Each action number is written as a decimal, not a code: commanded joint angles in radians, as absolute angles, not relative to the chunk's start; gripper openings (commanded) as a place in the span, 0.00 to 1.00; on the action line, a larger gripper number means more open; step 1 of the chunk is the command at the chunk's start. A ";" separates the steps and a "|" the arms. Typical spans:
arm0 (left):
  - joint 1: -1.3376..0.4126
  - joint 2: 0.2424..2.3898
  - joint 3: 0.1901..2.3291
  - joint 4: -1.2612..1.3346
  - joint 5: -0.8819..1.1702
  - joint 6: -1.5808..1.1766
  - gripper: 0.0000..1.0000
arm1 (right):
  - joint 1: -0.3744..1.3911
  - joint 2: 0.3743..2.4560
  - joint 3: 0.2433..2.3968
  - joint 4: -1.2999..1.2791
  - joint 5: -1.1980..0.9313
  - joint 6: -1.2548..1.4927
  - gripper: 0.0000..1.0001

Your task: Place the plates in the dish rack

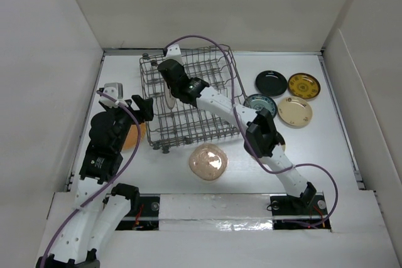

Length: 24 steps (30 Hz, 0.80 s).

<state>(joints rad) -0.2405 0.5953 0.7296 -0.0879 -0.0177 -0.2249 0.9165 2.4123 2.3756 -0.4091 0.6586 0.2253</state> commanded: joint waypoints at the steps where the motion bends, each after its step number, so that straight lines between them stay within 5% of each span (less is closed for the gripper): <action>1: -0.244 0.594 0.755 -0.069 -0.041 -0.206 0.74 | 0.930 2.430 2.467 -0.385 0.681 0.232 0.00; 17: -0.253 0.597 0.755 -0.060 -0.015 -0.216 0.74 | 0.982 2.439 2.320 -0.232 0.724 0.178 0.00; 24: -0.253 0.601 0.755 -0.060 -0.026 -0.221 0.74 | 1.000 2.413 2.263 -0.155 0.704 0.189 0.43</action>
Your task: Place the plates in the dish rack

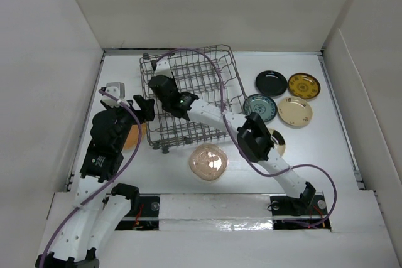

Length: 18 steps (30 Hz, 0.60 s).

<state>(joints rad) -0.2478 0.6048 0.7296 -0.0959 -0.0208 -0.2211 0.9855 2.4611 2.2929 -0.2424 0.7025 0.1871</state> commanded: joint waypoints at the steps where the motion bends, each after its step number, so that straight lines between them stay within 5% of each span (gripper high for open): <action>1: -0.253 0.607 0.755 -0.061 -0.029 -0.222 0.74 | 1.000 2.407 2.260 -0.147 0.687 0.198 0.46; 8: -0.213 0.589 0.738 -0.034 -0.028 -0.273 0.62 | 0.990 2.266 2.101 -0.065 0.566 0.299 0.56; 15: -0.204 0.598 0.733 -0.023 -0.073 -0.328 0.00 | 0.945 1.941 1.764 0.104 0.444 0.342 0.69; 18: -0.204 0.606 0.733 -0.026 -0.087 -0.342 0.00 | 0.934 1.833 1.619 0.135 0.404 0.354 0.74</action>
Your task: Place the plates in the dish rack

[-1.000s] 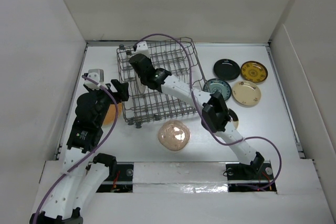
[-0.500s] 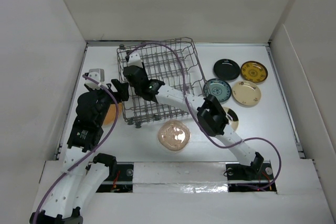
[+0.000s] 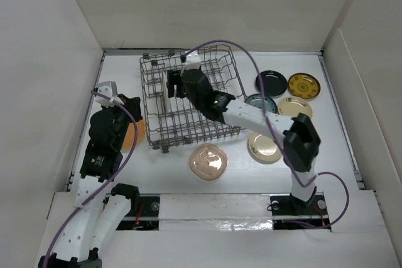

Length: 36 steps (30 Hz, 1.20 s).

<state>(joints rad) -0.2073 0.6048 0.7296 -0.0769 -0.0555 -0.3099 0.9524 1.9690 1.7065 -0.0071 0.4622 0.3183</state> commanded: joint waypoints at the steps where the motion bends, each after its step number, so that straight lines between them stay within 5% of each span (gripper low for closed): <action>1: -0.204 0.609 0.733 -0.026 -0.090 -0.350 0.00 | 0.934 1.800 1.580 0.168 0.381 0.353 0.75; 8: -0.204 0.643 0.739 -0.070 -0.152 -0.406 0.00 | 0.897 1.640 1.407 0.193 0.305 0.364 0.76; 9: -0.204 0.644 0.727 -0.080 -0.175 -0.419 0.00 | 0.897 1.622 1.382 0.192 0.302 0.376 0.65; 10: -0.204 0.647 0.709 -0.096 -0.187 -0.437 0.00 | 0.897 1.574 1.317 0.199 0.295 0.382 0.35; 11: -0.204 0.653 0.709 -0.101 -0.187 -0.437 0.00 | 0.897 1.548 1.280 0.202 0.291 0.382 0.35; 12: -0.204 0.663 0.686 -0.103 -0.178 -0.449 0.00 | 0.897 1.517 1.240 0.202 0.296 0.393 0.05; 13: -0.204 0.678 0.677 -0.106 -0.167 -0.459 0.00 | 0.897 1.453 1.198 0.207 0.313 0.400 0.00; 17: -0.204 0.793 0.680 -0.164 -0.176 -0.511 0.00 | 0.884 1.292 0.984 0.232 0.324 0.416 0.00; 21: -0.181 0.781 0.695 -0.202 -0.212 -0.601 0.28 | 0.818 1.161 0.859 0.212 0.307 0.399 0.01; 26: 0.090 0.874 0.658 -0.250 0.016 -0.641 0.38 | 0.727 1.028 0.761 0.198 0.204 0.400 0.04; 29: 0.256 0.888 0.608 -0.279 0.142 -0.675 0.54 | 0.670 0.979 0.735 0.186 0.157 0.402 0.10; 36: 0.318 0.904 0.629 -0.504 -0.021 -0.770 0.84 | 0.592 0.963 0.724 0.175 0.055 0.428 0.17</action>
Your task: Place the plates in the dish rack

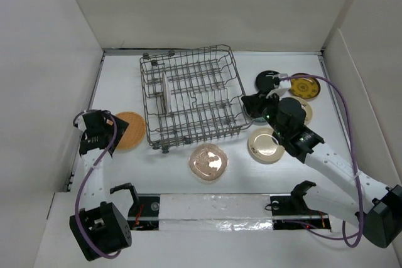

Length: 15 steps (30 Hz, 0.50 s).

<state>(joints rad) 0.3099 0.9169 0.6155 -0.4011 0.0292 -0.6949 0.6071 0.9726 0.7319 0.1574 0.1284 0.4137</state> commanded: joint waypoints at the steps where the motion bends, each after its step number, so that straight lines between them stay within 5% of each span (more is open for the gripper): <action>1: 0.318 0.905 0.615 -0.520 -0.011 -0.784 0.86 | 0.592 0.965 0.724 0.175 0.052 0.428 0.18; 8: 0.318 0.940 0.499 -0.448 0.098 -0.905 0.88 | 0.571 0.953 0.721 0.166 0.032 0.426 0.19; 15: 0.318 0.942 0.390 -0.319 0.098 -1.032 0.79 | 0.560 0.977 0.724 0.169 0.008 0.430 0.19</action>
<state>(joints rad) 0.3107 0.9619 0.4305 -0.4114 0.0967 -0.9428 0.5682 0.9760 0.7235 0.1421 0.0368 0.4248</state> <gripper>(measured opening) 0.799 0.189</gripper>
